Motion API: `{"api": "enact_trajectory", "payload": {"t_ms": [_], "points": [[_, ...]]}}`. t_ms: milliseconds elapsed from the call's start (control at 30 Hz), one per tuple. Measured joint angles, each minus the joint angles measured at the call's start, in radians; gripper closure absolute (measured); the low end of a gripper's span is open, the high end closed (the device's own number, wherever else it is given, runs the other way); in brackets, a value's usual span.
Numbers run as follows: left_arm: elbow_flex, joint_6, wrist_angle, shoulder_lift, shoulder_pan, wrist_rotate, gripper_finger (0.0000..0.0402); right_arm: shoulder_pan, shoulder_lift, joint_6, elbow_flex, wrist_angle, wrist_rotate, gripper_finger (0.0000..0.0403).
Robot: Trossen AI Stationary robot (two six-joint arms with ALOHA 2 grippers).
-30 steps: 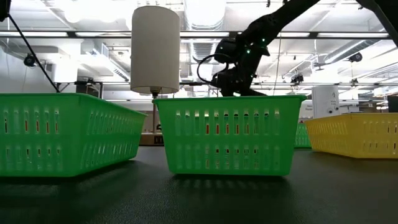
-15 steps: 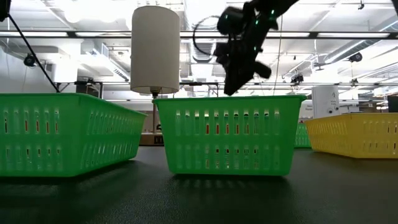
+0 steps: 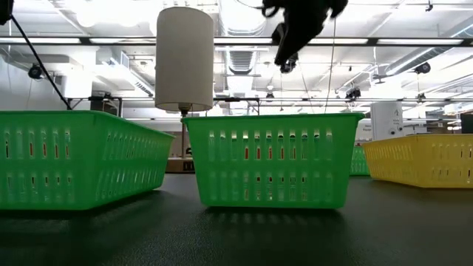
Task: Stack baskets by color
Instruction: Stack the top right red bin on the top left red bin
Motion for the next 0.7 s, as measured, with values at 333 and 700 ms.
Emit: {"api": "enact_trajectory", "payload": {"t_ms": [333, 700], "points": [[0.012, -0.003, 0.001, 0.032, 0.000, 0.000, 0.0281, 0.210, 0.008, 0.156, -0.020, 0.000, 0.023, 0.0394], [0.072, -0.079, -0.007, 0.151, 0.002, -0.001, 0.0281, 0.321, -0.019, 0.188, -0.171, 0.107, 0.079, 0.0394]]}}
